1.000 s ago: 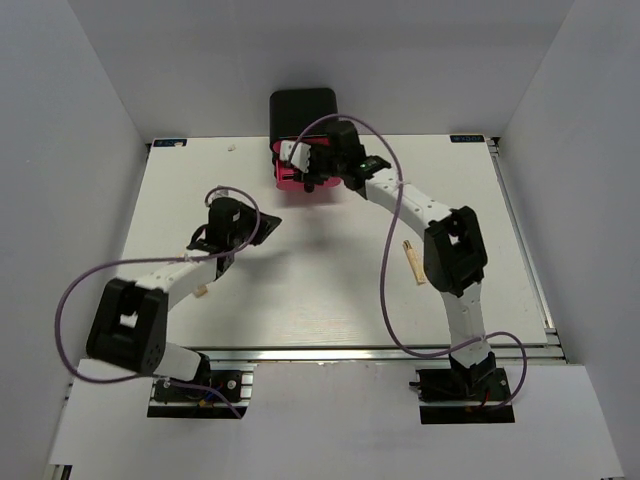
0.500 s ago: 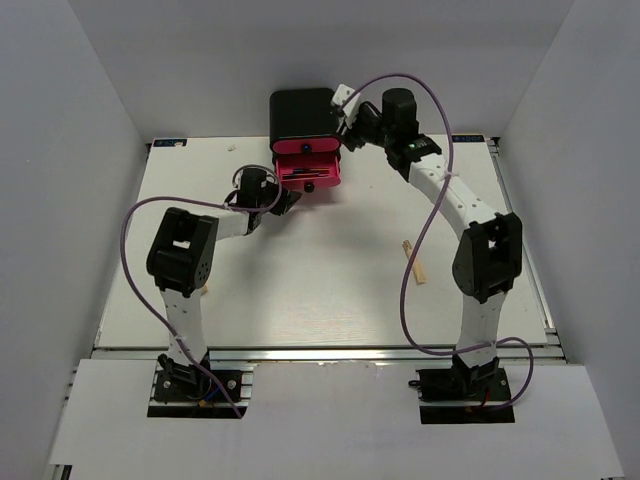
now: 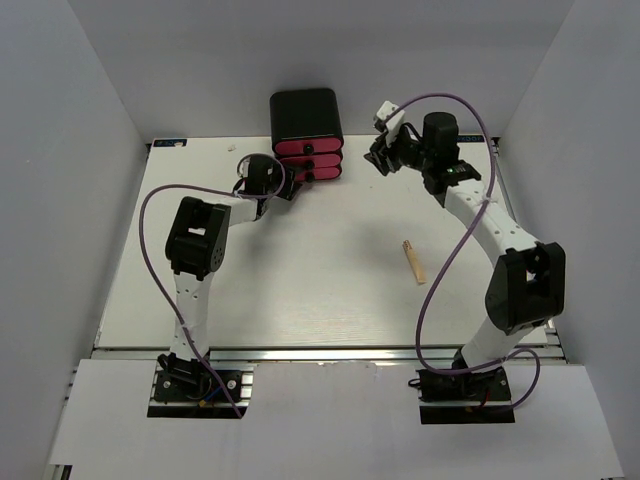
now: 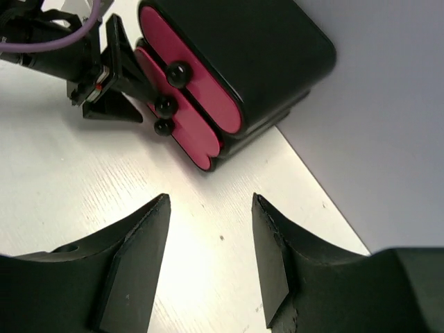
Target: Organize the makeup
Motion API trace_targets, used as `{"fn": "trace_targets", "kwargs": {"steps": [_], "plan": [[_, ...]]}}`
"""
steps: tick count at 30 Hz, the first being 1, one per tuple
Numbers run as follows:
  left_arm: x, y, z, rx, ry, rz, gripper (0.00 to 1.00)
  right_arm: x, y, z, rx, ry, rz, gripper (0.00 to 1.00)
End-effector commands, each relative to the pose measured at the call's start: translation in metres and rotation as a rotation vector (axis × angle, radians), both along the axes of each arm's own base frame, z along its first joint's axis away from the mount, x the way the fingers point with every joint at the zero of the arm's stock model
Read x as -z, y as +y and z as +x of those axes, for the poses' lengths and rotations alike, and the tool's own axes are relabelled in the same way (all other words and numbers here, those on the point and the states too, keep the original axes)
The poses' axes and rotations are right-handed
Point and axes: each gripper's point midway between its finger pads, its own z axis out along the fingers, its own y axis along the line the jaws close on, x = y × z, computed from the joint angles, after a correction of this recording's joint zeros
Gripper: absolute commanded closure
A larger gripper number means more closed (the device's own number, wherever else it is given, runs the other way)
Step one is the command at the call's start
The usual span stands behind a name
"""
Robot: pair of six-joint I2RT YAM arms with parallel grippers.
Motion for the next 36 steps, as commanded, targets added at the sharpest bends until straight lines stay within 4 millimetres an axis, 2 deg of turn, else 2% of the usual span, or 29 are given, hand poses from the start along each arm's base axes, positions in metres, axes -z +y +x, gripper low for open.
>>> {"fn": "trace_targets", "kwargs": {"steps": [1,2,6,9,12,13,17,22,23,25,26,27,29,31,33,35,36], "plan": [[-0.043,-0.006,0.022,-0.022,-0.101,-0.069,0.38,-0.02,-0.014,-0.005,0.022,-0.026,0.055,0.44],[-0.04,-0.005,0.025,-0.029,-0.1,-0.069,0.37,-0.018,-0.02,-0.005,0.033,-0.021,0.055,0.44],[-0.047,-0.004,0.032,-0.046,-0.122,-0.067,0.23,-0.009,-0.03,-0.012,0.044,0.005,0.054,0.44],[-0.047,-0.003,0.033,-0.051,-0.124,-0.076,0.22,-0.003,-0.034,-0.016,0.05,0.019,0.052,0.44],[-0.043,-0.004,0.031,-0.047,-0.113,-0.096,0.32,0.0,-0.037,-0.019,0.054,0.033,0.051,0.44],[-0.042,-0.005,0.029,-0.044,-0.12,-0.102,0.41,0.004,-0.038,-0.02,0.054,0.039,0.05,0.44],[-0.036,-0.003,0.023,-0.048,-0.107,-0.117,0.62,0.006,-0.04,-0.023,0.058,0.046,0.051,0.44],[-0.025,-0.003,0.022,-0.048,-0.066,-0.104,0.57,0.008,-0.044,-0.023,0.066,0.057,0.057,0.44],[-0.027,-0.005,0.024,-0.039,-0.069,-0.101,0.56,0.008,-0.044,-0.023,0.068,0.059,0.059,0.44],[-0.016,-0.007,0.023,-0.026,-0.031,-0.089,0.57,0.008,-0.046,-0.022,0.073,0.059,0.06,0.44],[-0.021,-0.011,0.025,-0.007,-0.035,-0.088,0.59,0.008,-0.045,-0.023,0.072,0.059,0.061,0.44],[-0.014,-0.012,0.022,0.0,-0.004,-0.072,0.67,0.008,-0.047,-0.022,0.075,0.058,0.062,0.44],[-0.008,-0.01,0.019,-0.001,0.006,-0.051,0.69,0.008,-0.048,-0.022,0.077,0.06,0.063,0.44],[-0.009,-0.01,0.016,0.0,0.004,-0.057,0.75,0.009,-0.048,-0.022,0.077,0.063,0.062,0.44],[-0.004,-0.01,0.013,0.002,0.017,-0.056,0.86,0.01,-0.049,-0.022,0.078,0.065,0.063,0.44],[-0.004,-0.012,0.014,0.01,0.008,-0.063,0.84,0.011,-0.049,-0.023,0.076,0.067,0.064,0.44],[-0.004,-0.013,0.014,0.015,0.01,-0.063,0.77,0.011,-0.05,-0.022,0.078,0.068,0.065,0.44]]}}
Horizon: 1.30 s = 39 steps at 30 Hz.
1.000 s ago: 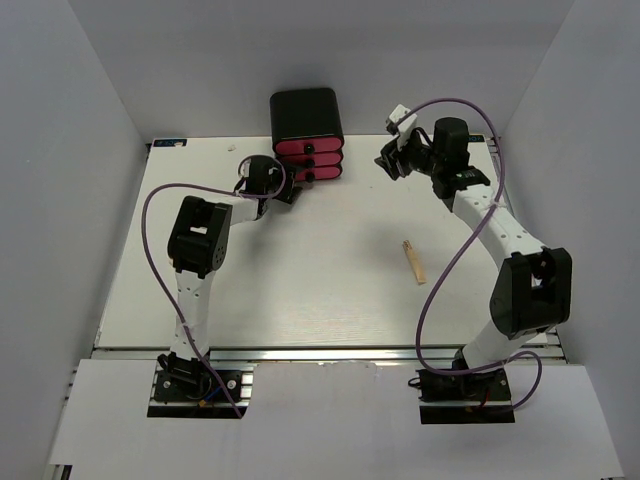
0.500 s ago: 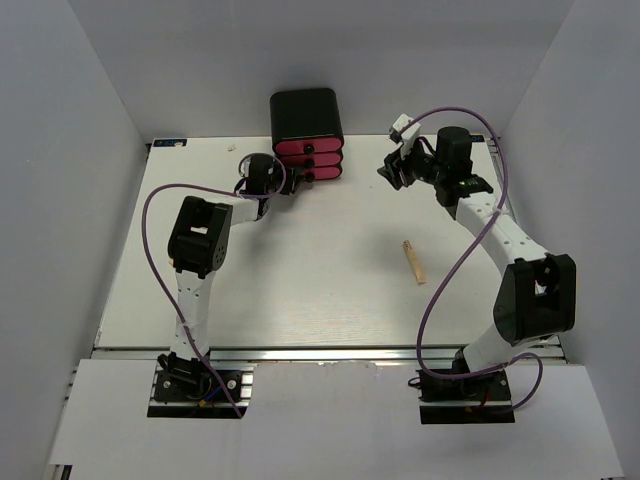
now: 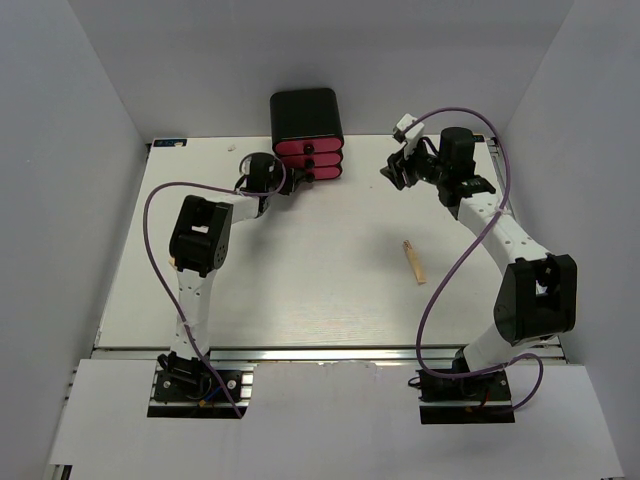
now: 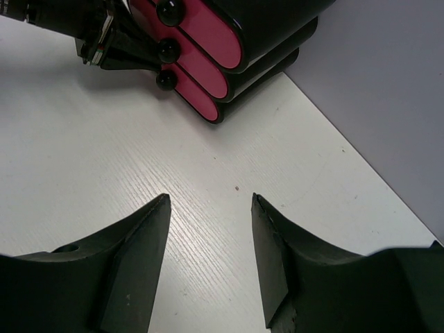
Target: Organize the makeup
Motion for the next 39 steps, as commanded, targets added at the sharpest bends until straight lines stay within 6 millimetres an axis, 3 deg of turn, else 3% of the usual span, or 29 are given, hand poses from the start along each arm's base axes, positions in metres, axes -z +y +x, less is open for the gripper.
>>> {"fn": "trace_targets", "kwargs": {"steps": [1,6,22,26,32,39], "plan": [[-0.006,-0.007,-0.003,0.03,-0.004,0.0,0.71,-0.021,-0.001,-0.004,-0.005,-0.05,0.032,0.44],[-0.004,-0.012,-0.001,0.056,0.008,0.013,0.56,-0.02,-0.002,-0.004,0.0,-0.049,0.032,0.44],[0.025,-0.023,-0.009,0.069,0.092,0.069,0.5,-0.018,-0.004,-0.003,0.007,-0.045,0.038,0.44],[0.028,-0.024,-0.008,0.052,0.103,0.079,0.52,-0.019,-0.005,-0.004,0.008,-0.048,0.038,0.44],[0.026,-0.028,-0.011,0.055,0.09,0.076,0.74,-0.017,-0.006,-0.008,0.01,-0.041,0.038,0.44],[0.024,-0.023,-0.037,0.056,0.086,0.067,0.8,-0.014,-0.009,-0.01,0.014,-0.034,0.038,0.44]]}}
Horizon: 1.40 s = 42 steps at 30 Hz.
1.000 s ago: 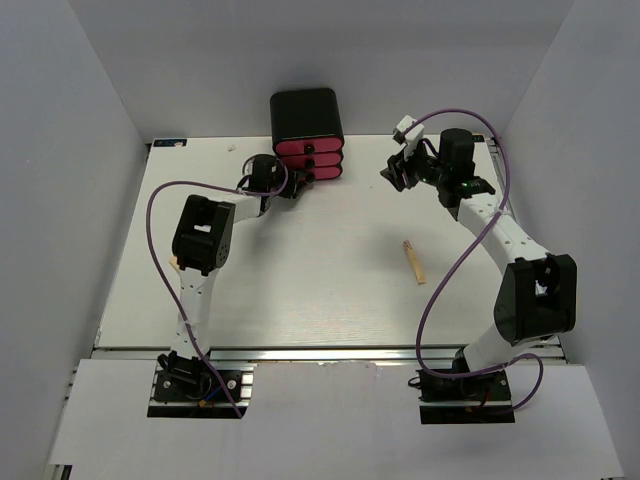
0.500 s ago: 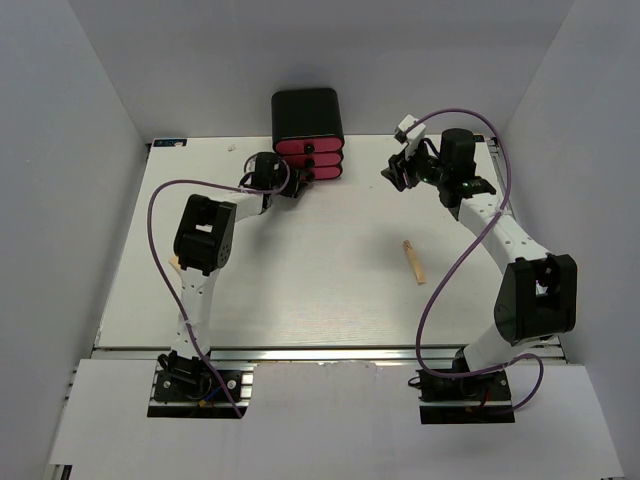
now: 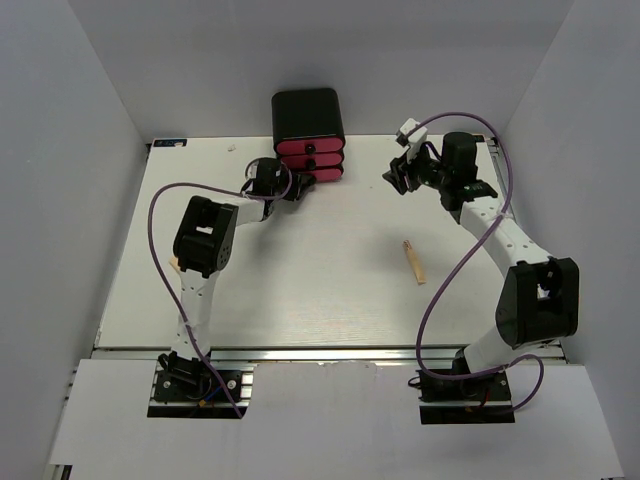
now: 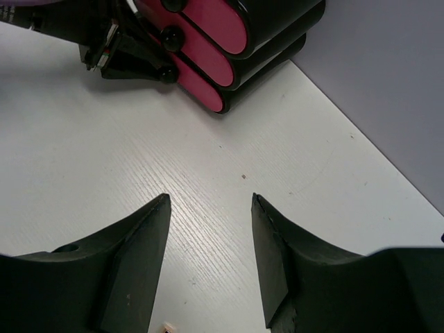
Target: Organize the makeup
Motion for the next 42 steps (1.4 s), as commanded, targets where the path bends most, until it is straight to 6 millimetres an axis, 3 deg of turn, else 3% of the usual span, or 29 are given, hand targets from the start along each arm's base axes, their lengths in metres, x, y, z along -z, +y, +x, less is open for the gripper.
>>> {"fn": "trace_targets", "kwargs": {"steps": [1,3,4,7,14,16,17,18,21,24,26,29,31,32,33,34,35,36,37,40,42], "plan": [[0.003,-0.011,-0.032,0.039,0.033,0.021,0.81,-0.023,-0.002,-0.004,-0.003,-0.064,0.028,0.44],[-0.01,-0.012,-0.039,0.042,0.013,0.008,0.81,-0.022,-0.003,-0.005,-0.003,-0.062,0.026,0.44],[-0.003,-0.01,-0.046,0.044,0.025,0.01,0.81,-0.02,-0.003,-0.006,-0.003,-0.056,0.027,0.44],[-0.011,-0.01,-0.061,0.053,0.013,-0.001,0.81,-0.015,-0.004,-0.01,-0.003,-0.039,0.022,0.44],[-0.013,-0.015,-0.098,0.078,0.024,0.014,0.81,0.027,-0.008,-0.038,-0.022,0.103,-0.011,0.43],[-0.013,-0.015,-0.099,0.075,0.024,0.018,0.68,0.043,-0.01,-0.049,-0.013,0.183,-0.018,0.4],[-0.013,-0.013,-0.099,0.069,0.026,0.021,0.47,0.051,-0.011,-0.052,0.004,0.227,-0.018,0.37],[-0.015,-0.013,-0.097,0.066,0.02,0.027,0.39,0.059,-0.013,-0.058,0.012,0.277,-0.025,0.34],[-0.027,-0.014,-0.089,0.074,-0.012,0.047,0.3,0.076,-0.021,-0.065,0.078,0.379,-0.033,0.29],[-0.042,-0.01,-0.088,0.067,-0.036,0.066,0.31,0.092,-0.04,-0.067,0.242,0.476,-0.048,0.3],[-0.057,-0.005,-0.093,0.067,-0.054,0.097,0.34,0.113,-0.059,-0.08,0.344,0.573,-0.117,0.32],[-0.066,0.015,-0.107,0.037,-0.019,0.203,0.64,0.133,-0.077,-0.1,0.428,0.656,-0.186,0.34],[-0.066,0.027,-0.122,0.028,-0.007,0.256,0.76,0.146,-0.084,-0.114,0.451,0.696,-0.21,0.34],[-0.062,0.036,-0.132,0.015,0.026,0.294,0.77,0.152,-0.084,-0.121,0.448,0.724,-0.22,0.34],[-0.072,0.043,-0.142,0.01,0.012,0.306,0.77,0.158,-0.084,-0.125,0.452,0.748,-0.224,0.34],[-0.075,0.049,-0.148,0.014,0.003,0.338,0.69,0.169,-0.085,-0.132,0.465,0.8,-0.234,0.35],[-0.08,0.06,-0.16,0.008,0.002,0.373,0.53,0.178,-0.085,-0.135,0.469,0.836,-0.248,0.35],[-0.083,0.065,-0.167,0.006,0.002,0.39,0.53,0.179,-0.084,-0.137,0.474,0.845,-0.25,0.35],[-0.084,0.07,-0.174,0.005,0.003,0.412,0.41,0.187,-0.085,-0.138,0.487,0.877,-0.257,0.35],[-0.089,0.103,-0.201,-0.032,0.013,0.519,0.24,0.201,-0.084,-0.143,0.491,0.921,-0.276,0.37],[-0.082,0.131,-0.218,-0.054,0.059,0.594,0.13,0.207,-0.082,-0.141,0.486,0.916,-0.279,0.39]]}}
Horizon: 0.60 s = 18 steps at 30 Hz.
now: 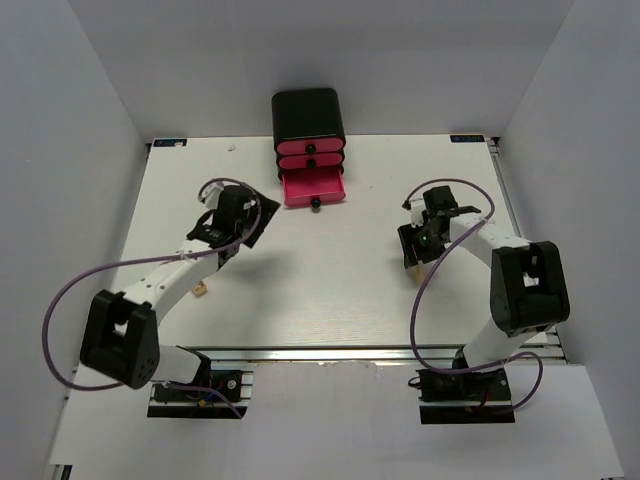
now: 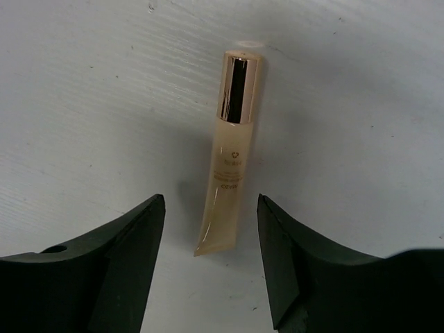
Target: Organize the makeup
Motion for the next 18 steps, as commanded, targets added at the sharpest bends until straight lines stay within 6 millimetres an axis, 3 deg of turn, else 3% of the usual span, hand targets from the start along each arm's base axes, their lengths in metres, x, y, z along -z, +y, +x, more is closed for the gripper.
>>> {"fn": "trace_targets", "kwargs": {"steps": [1,2,3,4,8,12,16,18], "plan": [[0.026,0.066,-0.044,-0.088,0.121,0.225,0.09,0.011,0.001,-0.003,0.025,0.026,-0.017,0.4],[0.018,0.089,-0.048,-0.144,0.114,0.256,0.02,0.017,0.002,-0.002,0.021,0.032,-0.022,0.42],[0.027,0.101,-0.055,-0.149,0.153,0.289,0.02,0.019,0.002,-0.001,0.022,0.035,-0.026,0.43],[0.019,0.115,-0.06,-0.168,0.142,0.314,0.02,0.022,0.001,0.0,0.025,0.038,-0.031,0.44],[0.021,0.178,-0.088,-0.226,0.255,0.451,0.02,0.031,0.0,0.001,0.019,0.039,-0.058,0.52],[0.039,0.212,-0.11,-0.208,0.374,0.489,0.02,0.037,-0.005,0.003,-0.004,0.029,-0.092,0.65],[0.052,0.221,-0.117,-0.206,0.389,0.421,0.02,0.038,-0.003,0.006,-0.025,0.021,-0.088,0.8],[0.055,0.221,-0.12,-0.201,0.384,0.396,0.02,0.029,0.007,0.013,-0.059,-0.006,-0.038,0.87]]}}
